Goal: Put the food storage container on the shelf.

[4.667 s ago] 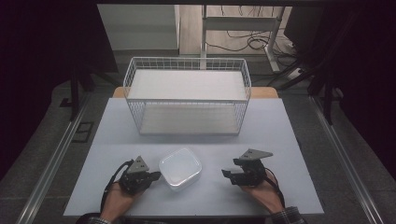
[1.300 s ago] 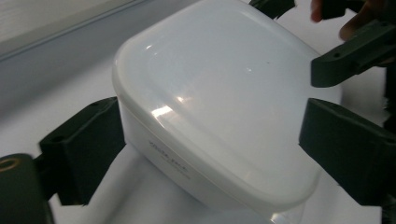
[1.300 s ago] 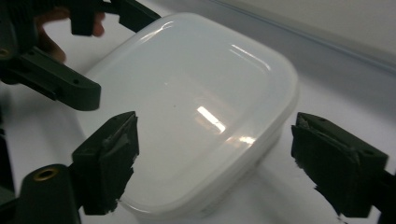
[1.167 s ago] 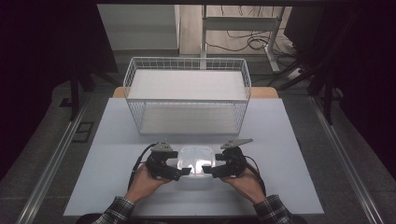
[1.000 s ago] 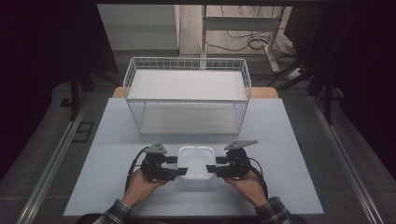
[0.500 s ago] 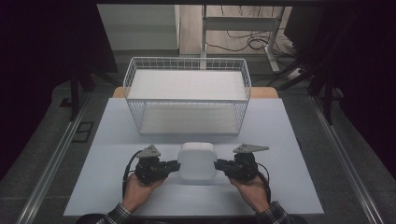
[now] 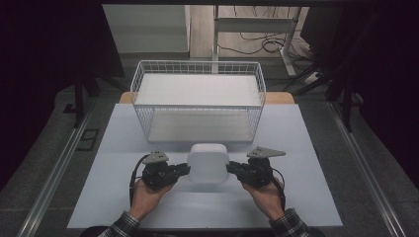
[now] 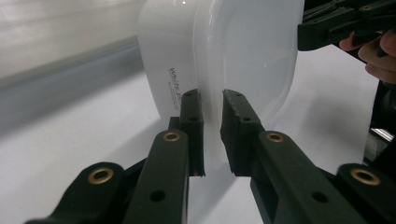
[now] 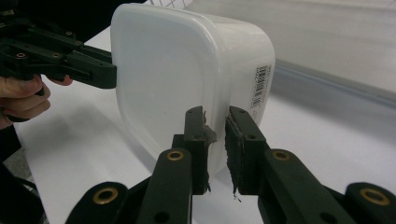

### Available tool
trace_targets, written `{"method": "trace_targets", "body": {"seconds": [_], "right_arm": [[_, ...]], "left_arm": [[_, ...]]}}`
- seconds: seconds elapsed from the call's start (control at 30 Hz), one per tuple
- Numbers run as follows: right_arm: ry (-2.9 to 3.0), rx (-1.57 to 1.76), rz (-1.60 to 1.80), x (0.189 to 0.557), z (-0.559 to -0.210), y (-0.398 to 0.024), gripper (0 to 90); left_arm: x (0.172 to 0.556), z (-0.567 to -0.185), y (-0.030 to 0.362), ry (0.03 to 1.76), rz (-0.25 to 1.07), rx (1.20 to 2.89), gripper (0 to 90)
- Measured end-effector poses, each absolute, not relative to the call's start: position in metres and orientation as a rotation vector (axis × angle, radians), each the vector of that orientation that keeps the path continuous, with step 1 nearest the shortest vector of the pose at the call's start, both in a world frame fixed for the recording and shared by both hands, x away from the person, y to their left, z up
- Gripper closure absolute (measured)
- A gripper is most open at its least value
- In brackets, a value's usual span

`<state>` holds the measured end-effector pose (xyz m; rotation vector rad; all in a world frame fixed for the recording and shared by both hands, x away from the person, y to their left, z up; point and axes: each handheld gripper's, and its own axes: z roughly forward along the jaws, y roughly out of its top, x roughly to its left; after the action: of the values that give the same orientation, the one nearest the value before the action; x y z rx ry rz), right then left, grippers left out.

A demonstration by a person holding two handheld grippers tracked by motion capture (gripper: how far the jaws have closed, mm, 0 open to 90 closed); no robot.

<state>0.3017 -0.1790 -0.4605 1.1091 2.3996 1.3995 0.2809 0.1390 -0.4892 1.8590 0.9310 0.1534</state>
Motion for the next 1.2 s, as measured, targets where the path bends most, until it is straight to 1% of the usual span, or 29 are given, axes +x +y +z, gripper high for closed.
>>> {"method": "trace_targets", "body": {"seconds": [0.23, 0.6, 0.93, 1.2], "right_arm": [[2.379, 1.092, 1.431, 0.314, -0.455, -0.178, 78.2], [2.358, 1.058, 1.452, 0.345, -0.446, -0.166, 77.9], [2.328, 1.085, 1.442, 0.378, -0.451, -0.161, 77.2], [2.32, 1.132, 1.408, 0.397, -0.46, -0.156, 76.8]], "left_arm": [[0.293, -0.483, 0.142, 0.93, 0.168, 1.844, 79.4], [0.317, -0.476, 0.149, 0.964, 0.204, 1.821, 79.4], [0.345, -0.48, 0.147, 1.011, 0.227, 1.81, 79.2], [0.364, -0.485, 0.145, 1.051, 0.242, 1.806, 78.9]]}}
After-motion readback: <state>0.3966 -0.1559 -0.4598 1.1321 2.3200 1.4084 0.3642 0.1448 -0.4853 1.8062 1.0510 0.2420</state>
